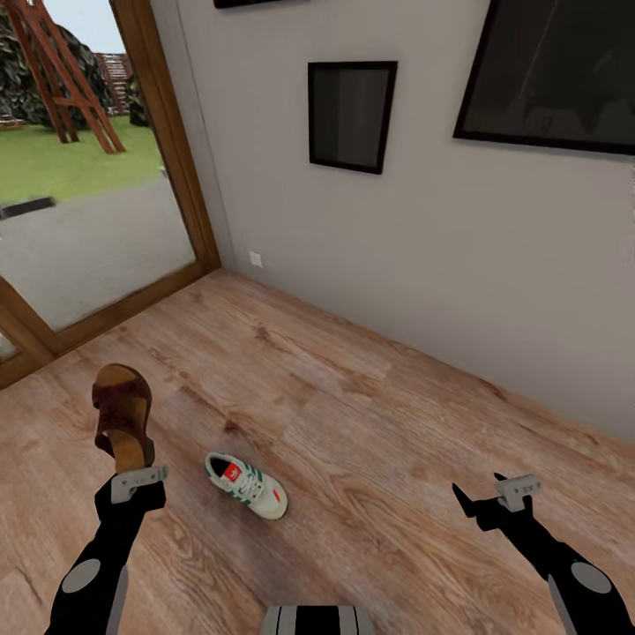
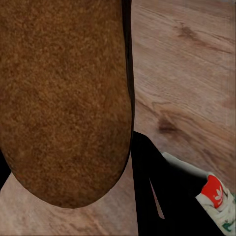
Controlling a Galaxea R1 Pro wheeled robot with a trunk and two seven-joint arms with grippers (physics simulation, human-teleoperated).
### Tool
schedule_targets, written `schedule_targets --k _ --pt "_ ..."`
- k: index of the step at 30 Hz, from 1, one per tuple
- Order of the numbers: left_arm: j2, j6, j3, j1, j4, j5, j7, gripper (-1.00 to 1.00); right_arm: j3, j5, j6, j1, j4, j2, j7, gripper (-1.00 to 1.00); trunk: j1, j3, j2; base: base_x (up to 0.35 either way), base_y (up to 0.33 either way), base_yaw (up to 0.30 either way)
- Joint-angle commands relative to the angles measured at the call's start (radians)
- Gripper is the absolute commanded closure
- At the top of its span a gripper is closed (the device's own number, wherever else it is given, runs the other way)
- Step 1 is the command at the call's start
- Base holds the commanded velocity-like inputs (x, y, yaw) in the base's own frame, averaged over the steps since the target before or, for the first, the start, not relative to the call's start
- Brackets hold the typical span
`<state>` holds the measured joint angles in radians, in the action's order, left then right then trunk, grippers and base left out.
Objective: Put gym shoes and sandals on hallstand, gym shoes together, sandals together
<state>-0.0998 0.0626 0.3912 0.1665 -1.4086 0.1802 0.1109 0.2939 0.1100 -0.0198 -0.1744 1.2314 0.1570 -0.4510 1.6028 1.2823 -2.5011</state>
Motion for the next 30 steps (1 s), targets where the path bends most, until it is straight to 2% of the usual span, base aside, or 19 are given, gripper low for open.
schedule_targets --k 1,3,8,12,30 --pt "-0.001 0.005 0.003 0.001 -0.001 0.011 0.01 1.0 0.004 0.01 -0.002 0.0 0.002 0.0 -0.006 -1.0 -0.001 -0.003 0.0 0.0 0.0 0.0" --pt "-0.001 0.005 0.0 0.001 0.003 0.012 0.01 1.0 0.006 0.01 -0.003 0.0 0.002 -0.002 -0.006 -1.0 -0.001 -0.011 0.0 0.0 0.0 0.0" --pt "-0.005 0.004 -0.005 -0.011 0.003 0.013 0.011 1.0 0.007 0.01 -0.003 0.0 0.003 -0.001 -0.006 -1.0 -0.001 -0.011 0.0 0.0 0.0 0.033" --pt "-0.006 0.003 -0.006 -0.011 0.003 0.014 0.01 1.0 0.007 0.01 -0.003 0.0 0.005 -0.001 -0.006 -1.0 -0.001 -0.011 0.0 0.0 -0.095 0.201" --pt "-0.008 0.003 -0.006 -0.012 0.003 0.018 0.005 1.0 0.007 0.01 -0.003 0.0 0.003 -0.002 -0.006 -1.0 -0.001 -0.023 0.0 0.0 -0.258 0.256"
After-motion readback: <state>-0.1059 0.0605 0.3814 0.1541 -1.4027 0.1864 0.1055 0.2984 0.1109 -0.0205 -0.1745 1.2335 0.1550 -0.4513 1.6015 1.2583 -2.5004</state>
